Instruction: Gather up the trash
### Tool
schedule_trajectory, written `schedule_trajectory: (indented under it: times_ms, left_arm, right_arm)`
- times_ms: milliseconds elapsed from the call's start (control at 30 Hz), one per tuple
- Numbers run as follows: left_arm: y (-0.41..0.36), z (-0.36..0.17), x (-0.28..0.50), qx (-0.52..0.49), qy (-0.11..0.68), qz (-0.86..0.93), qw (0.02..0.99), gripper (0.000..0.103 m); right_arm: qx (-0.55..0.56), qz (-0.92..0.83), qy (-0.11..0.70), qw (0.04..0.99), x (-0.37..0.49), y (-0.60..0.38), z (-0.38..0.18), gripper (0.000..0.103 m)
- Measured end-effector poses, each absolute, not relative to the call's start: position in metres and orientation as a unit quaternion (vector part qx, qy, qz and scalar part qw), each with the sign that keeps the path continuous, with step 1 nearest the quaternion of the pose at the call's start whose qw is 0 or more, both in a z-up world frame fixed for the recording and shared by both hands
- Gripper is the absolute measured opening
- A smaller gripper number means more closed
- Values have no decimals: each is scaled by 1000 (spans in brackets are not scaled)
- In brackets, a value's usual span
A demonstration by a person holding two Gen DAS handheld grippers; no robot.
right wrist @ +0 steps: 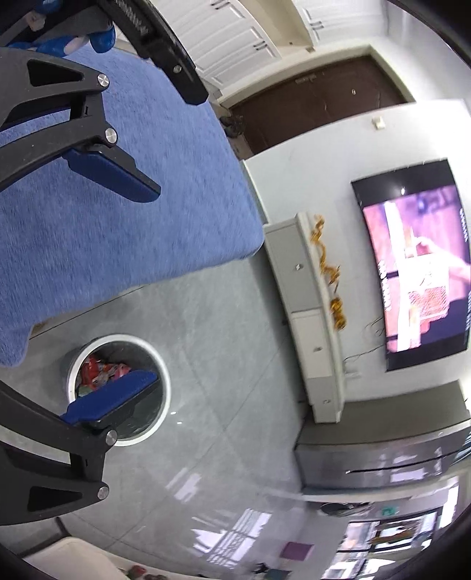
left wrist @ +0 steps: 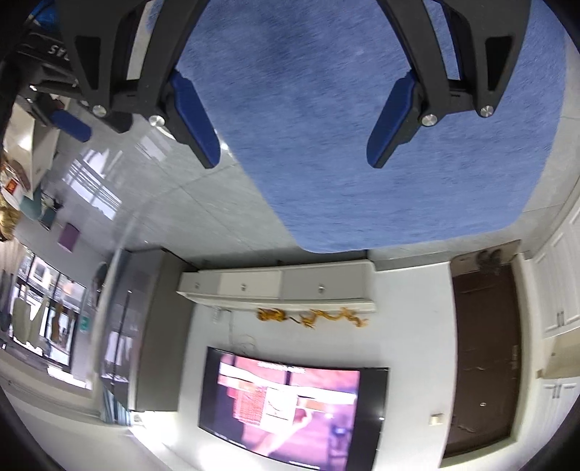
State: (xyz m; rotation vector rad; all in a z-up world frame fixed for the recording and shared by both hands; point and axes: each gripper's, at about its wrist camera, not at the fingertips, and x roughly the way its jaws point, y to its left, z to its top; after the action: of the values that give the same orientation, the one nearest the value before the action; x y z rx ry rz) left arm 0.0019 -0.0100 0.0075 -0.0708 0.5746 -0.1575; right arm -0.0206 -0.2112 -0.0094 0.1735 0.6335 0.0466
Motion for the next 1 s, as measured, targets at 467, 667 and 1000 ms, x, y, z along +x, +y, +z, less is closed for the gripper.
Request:
schedule_trajectory:
  times_ms: [467,667,1000]
  left_arm:
    - [41,0,-51,-29,246,40,968,83]
    - [47,-3,-62,-25,240,60,969,83]
    - [45,-5,-67,-19,222,67,973,99]
  right_arm:
    - [50,29,265,962,-45,-165,-14,102]
    - [36,26,255,966,-50,-157,-19,103]
    - [34,4,235,971,-59,-162,-21,103]
